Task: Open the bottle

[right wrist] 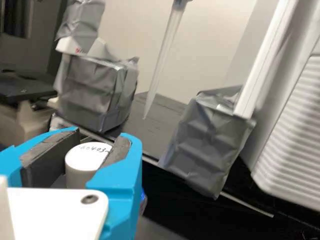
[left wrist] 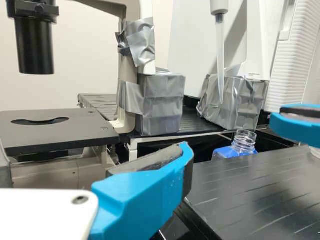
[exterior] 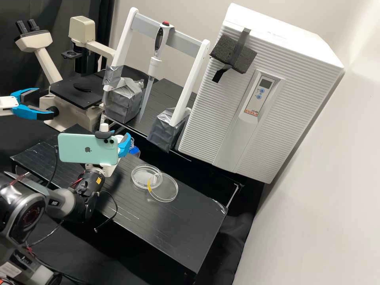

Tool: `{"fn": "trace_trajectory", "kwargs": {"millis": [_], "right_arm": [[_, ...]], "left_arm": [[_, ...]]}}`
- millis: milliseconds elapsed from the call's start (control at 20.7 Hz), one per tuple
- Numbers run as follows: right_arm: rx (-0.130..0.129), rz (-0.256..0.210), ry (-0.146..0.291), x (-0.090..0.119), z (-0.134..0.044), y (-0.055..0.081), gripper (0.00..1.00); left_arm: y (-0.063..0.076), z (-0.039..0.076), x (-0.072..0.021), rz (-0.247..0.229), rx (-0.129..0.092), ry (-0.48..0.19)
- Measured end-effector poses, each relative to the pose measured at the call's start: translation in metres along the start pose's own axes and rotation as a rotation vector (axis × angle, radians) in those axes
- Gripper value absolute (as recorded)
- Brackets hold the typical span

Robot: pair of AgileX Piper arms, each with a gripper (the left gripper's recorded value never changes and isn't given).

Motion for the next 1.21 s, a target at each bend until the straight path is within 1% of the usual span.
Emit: {"fn": "trace_trajectory", "kwargs": {"millis": [48,242,290,339,581,774,919,968,1210], "right_arm": [[0.003,-0.017,0.003,-0.002,0.0,-0.002,0.0],[0.037,-0.051,-0.008,-0.005,0.003,-0.008,0.0],[0.04,-0.058,-0.007,-0.005,0.003,-0.009,0.0],[0.049,-0.066,-0.008,-0.006,0.003,-0.011,0.0],[0.064,-0.113,-0.014,-0.002,0.005,-0.02,0.0],[0.074,-0.114,-0.004,0.0,0.006,-0.024,0.0],[0.066,-0.11,0.002,0.001,0.006,-0.024,0.0],[0.066,-0.109,0.0,0.001,0.007,-0.023,1.0],[0.066,-0.109,-0.001,0.001,0.007,-0.023,1.0]], "left_arm": [[0.0,0.0,0.0,0.0,0.0,0.0],[0.0,0.0,0.0003,0.001,0.001,-0.001],[0.001,0.0,0.0007,0.003,0.002,-0.001],[0.001,0.0,0.0007,0.003,0.002,-0.001],[0.001,0.002,0.0023,0.003,0.003,-0.011],[0.001,0.002,0.0027,0.004,0.006,-0.013],[0.001,0.002,0.0027,0.004,0.006,-0.014],[0.001,0.002,0.0027,0.004,0.006,-0.014],[0.001,0.004,0.0033,0.001,0.006,-0.021]]}}
